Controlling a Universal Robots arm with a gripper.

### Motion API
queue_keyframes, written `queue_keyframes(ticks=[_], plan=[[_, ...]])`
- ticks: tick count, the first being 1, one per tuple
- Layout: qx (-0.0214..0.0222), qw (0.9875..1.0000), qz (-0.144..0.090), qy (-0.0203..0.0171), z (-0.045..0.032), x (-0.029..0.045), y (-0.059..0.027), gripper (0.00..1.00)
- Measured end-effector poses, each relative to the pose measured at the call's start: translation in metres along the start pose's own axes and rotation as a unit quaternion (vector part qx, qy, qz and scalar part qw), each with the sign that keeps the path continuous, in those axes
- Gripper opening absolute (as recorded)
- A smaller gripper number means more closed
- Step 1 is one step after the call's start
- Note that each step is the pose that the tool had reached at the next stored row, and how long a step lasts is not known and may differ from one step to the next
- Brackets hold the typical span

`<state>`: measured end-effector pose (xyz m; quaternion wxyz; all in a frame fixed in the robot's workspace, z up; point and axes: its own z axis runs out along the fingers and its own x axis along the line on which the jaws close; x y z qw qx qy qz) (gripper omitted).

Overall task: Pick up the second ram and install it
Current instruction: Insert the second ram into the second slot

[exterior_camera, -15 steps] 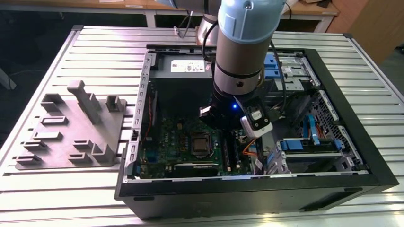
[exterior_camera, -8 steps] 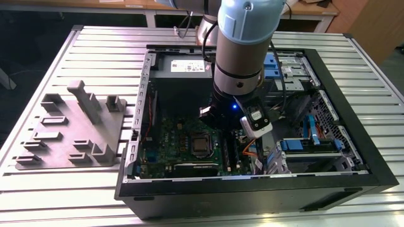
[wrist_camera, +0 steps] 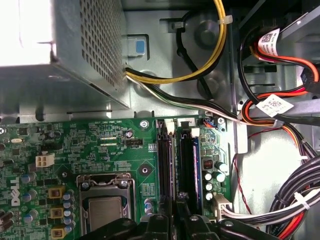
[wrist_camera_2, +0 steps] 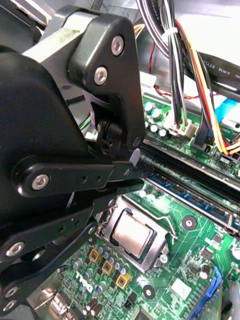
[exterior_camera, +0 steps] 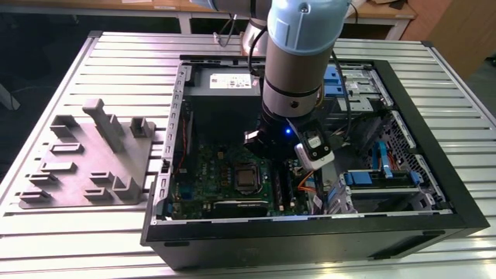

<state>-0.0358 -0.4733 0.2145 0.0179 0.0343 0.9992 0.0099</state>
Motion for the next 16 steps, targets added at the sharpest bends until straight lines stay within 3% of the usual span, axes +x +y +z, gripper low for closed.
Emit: queue_keyframes(ticks=[6, 16], plan=[[-0.0003, 1.0, 0.0, -0.0001, -0.0017, -0.0001, 0.0001, 0.19], [0.0006, 1.0, 0.0, 0.0, -0.0303, -0.0011, 0.0006, 0.19]])
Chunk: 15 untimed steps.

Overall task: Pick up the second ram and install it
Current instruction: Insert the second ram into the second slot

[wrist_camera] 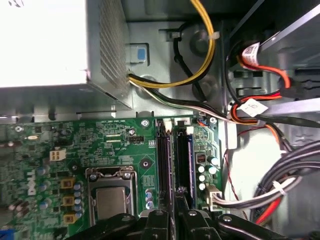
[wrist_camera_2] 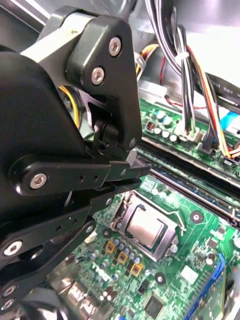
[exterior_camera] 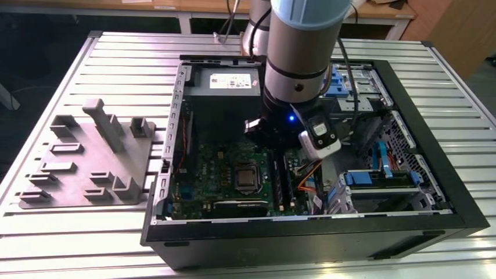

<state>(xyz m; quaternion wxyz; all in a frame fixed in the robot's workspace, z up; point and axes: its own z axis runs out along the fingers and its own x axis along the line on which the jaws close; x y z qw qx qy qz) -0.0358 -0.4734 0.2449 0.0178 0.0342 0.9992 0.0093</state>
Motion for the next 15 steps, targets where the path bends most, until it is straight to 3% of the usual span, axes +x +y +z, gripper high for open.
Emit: queue_keyframes(ticks=[3, 10, 12, 15], plan=[[0.0005, 1.0, 0.0, 0.0, -0.0063, -0.0002, 0.0001, 0.19], [0.0006, 1.0, 0.0, -0.0001, -0.0079, -0.0003, 0.0002, 0.19], [0.0006, 1.0, 0.0, -0.0001, -0.0083, -0.0003, 0.0002, 0.11], [0.0006, 1.0, 0.0, -0.0001, -0.0089, -0.0003, 0.0002, 0.1]])
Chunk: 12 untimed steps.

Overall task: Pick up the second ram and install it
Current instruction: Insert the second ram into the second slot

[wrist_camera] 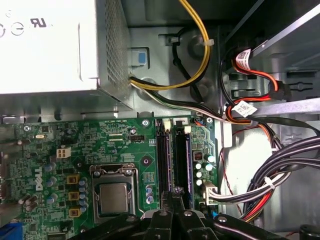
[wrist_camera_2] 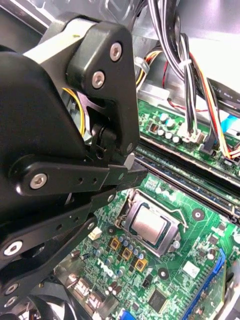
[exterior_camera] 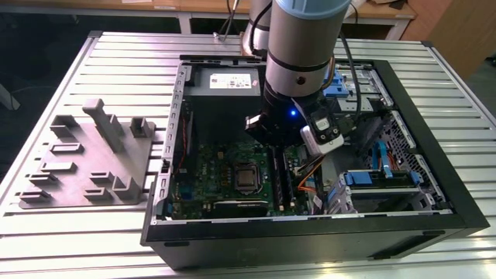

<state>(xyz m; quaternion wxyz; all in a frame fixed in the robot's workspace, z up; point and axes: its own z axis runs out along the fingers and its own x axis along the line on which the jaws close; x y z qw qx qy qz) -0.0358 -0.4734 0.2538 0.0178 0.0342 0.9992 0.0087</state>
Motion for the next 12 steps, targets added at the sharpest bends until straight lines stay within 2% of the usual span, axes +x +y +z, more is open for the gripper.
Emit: queue_keyframes(ticks=[12], plan=[[0.0, 1.0, 0.0, 0.0, -0.0024, -0.0001, 0.0, 0.1]])
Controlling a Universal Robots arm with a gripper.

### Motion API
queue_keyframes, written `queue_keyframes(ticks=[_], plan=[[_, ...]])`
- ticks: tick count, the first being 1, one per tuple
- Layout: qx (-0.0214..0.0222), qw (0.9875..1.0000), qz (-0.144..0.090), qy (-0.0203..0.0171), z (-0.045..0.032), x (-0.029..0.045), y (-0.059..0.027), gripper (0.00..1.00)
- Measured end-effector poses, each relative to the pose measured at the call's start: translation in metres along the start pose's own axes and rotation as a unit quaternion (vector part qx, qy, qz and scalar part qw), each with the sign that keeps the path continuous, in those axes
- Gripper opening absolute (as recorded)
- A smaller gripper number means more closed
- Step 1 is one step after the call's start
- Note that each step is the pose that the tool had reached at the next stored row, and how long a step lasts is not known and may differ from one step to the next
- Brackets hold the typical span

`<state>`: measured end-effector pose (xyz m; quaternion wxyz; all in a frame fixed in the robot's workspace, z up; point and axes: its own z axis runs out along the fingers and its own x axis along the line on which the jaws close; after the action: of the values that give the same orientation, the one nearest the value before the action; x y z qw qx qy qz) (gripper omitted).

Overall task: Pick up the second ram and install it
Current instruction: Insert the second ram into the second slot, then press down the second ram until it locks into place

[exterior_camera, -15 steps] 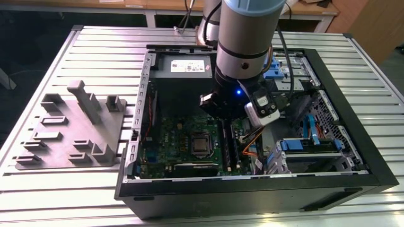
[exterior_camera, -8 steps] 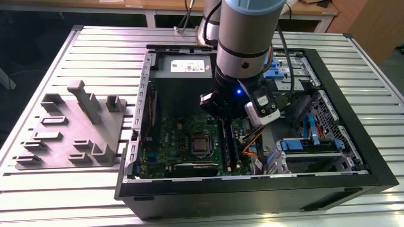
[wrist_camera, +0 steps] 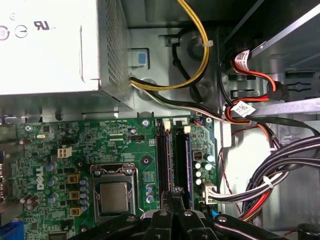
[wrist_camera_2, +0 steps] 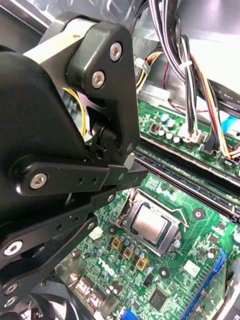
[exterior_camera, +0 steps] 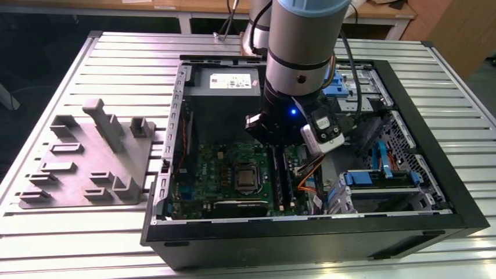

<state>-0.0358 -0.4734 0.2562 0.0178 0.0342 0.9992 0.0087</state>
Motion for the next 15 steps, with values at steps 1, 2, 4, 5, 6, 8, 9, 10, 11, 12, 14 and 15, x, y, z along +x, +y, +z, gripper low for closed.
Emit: queue_keyframes(ticks=[1, 2, 4, 5, 6, 8, 9, 10, 11, 12, 14, 15], plan=[[0.0, 1.0, 0.0, 0.0, -0.0002, 0.0, 0.0, 0.1], [0.0, 1.0, 0.0, 0.0, -0.0004, 0.0, 0.0, 0.1], [0.0, 1.0, 0.0, 0.0, -0.0008, 0.0, 0.0, 0.1], [0.0, 1.0, 0.0, 0.0, -0.001, 0.0, 0.0, 0.1], [0.0, 1.0, 0.0, 0.0, -0.0014, 0.0, 0.0, 0.1], [0.0, 1.0, 0.0, 0.0, -0.0018, -0.0001, 0.0, 0.1], [0.0, 1.0, 0.0, 0.0, -0.002, -0.0001, 0.0, 0.1], [0.0, 1.0, 0.0, 0.0, -0.0022, -0.0001, 0.0001, 0.1], [0.0, 1.0, 0.0, 0.0, -0.0024, -0.0001, 0.0001, 0.1], [0.0, 1.0, 0.0, 0.0, -0.0026, -0.0001, 0.0001, 0.1], [0.0, 1.0, 0.0, 0.0, -0.003, -0.0001, 0.0001, 0.1], [0.0, 1.0, 0.0, 0.0, -0.0032, -0.0001, 0.0001, 0.1]])
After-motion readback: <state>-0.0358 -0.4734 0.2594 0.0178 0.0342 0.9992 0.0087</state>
